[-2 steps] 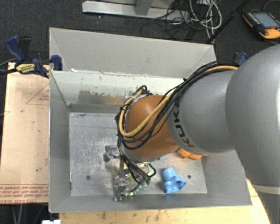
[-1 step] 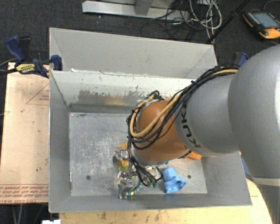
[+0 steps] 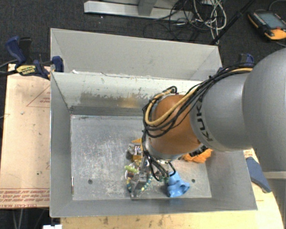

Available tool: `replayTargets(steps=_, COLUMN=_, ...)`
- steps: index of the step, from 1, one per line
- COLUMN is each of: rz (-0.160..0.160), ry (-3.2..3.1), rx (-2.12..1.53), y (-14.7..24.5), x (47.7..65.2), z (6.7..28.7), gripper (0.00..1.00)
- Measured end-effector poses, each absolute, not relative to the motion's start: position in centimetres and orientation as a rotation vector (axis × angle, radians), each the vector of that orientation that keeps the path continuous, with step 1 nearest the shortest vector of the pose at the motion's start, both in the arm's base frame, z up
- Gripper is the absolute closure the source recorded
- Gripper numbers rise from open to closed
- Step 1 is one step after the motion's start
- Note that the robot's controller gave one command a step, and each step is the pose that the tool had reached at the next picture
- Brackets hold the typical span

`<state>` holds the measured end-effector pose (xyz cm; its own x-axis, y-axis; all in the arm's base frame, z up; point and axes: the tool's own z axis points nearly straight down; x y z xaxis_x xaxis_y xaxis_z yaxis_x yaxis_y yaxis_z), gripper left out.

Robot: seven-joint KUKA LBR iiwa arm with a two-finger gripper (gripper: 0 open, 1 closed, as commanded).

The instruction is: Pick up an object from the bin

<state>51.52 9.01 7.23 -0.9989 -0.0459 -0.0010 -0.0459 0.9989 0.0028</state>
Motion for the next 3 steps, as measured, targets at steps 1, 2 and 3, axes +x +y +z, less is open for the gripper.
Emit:
replayTargets(steps=1, rz=0.009, ry=3.143, rx=-0.13, y=4.9, x=55.9, z=6.8, gripper=1.0)
replayTargets(steps=2, rz=0.007, ry=3.139, rx=-0.147, y=5.0, x=55.8, z=6.9, gripper=1.0)
replayTargets(steps=3, rz=0.0, ry=3.117, rx=-0.284, y=2.5, x=57.8, z=19.6, gripper=1.0)
